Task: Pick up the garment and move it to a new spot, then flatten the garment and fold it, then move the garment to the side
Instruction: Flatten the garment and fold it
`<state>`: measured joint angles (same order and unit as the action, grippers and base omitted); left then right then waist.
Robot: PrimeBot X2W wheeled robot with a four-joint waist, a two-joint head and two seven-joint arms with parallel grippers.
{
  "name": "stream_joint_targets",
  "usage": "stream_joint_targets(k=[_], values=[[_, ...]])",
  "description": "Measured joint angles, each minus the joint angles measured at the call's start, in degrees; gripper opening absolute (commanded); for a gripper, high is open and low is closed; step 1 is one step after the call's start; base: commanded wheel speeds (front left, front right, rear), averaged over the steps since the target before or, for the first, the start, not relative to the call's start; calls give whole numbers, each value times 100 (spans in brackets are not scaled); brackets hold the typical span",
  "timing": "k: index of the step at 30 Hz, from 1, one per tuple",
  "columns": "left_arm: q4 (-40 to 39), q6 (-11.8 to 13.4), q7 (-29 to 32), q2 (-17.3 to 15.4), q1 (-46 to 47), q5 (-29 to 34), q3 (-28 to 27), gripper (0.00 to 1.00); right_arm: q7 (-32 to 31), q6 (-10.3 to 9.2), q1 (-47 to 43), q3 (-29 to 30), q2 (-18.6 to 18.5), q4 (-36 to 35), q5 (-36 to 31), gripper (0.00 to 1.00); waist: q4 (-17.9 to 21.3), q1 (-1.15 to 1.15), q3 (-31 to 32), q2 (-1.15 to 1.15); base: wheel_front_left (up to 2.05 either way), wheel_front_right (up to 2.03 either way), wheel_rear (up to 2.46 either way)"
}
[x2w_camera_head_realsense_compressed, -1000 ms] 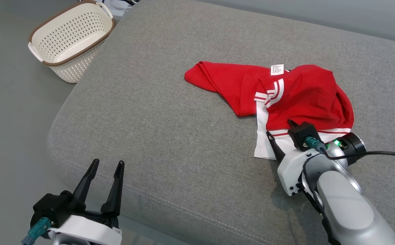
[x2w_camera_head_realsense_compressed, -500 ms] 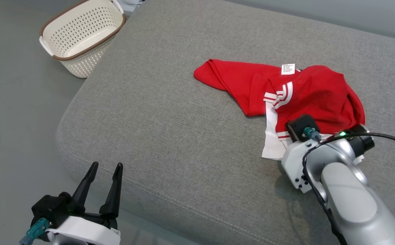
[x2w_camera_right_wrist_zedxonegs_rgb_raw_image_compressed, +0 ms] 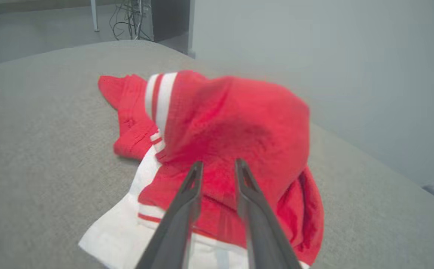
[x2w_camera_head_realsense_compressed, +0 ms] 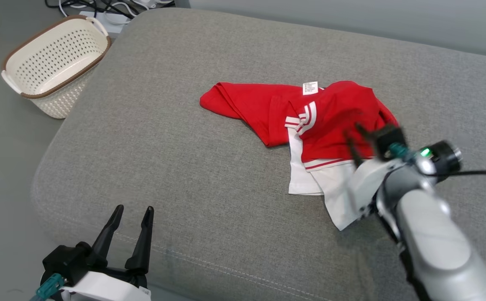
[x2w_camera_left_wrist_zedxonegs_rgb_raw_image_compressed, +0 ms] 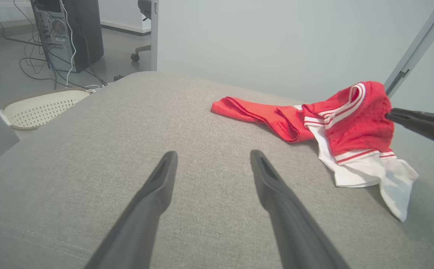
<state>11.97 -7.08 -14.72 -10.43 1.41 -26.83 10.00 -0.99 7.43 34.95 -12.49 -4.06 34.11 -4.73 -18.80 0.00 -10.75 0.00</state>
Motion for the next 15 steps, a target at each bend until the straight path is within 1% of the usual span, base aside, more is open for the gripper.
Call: stream_joint_targets(k=[4,5,7,10,15], values=[[-11,-1,0,0,2,-2,126,100,-134,7,-388,-950,34,198,471,100,35,0,-63,0,0,0,0],[-11,-1,0,-2,3,-4,152,100,-166,7,-402,-1040,47,235,466,100,18,0,-80,0,0,0,0],[3,-1,0,-16,3,-21,201,100,-258,5,-374,-1082,46,296,394,100,-34,0,-112,0,0,0,0],[83,-1,0,-56,6,-68,234,100,-495,5,-249,-1072,30,456,90,100,-148,0,-167,0,0,0,0],[220,-1,0,-105,40,-163,247,100,-1062,5,6,-1067,18,621,-617,100,-386,0,-271,0,0,0,0]])
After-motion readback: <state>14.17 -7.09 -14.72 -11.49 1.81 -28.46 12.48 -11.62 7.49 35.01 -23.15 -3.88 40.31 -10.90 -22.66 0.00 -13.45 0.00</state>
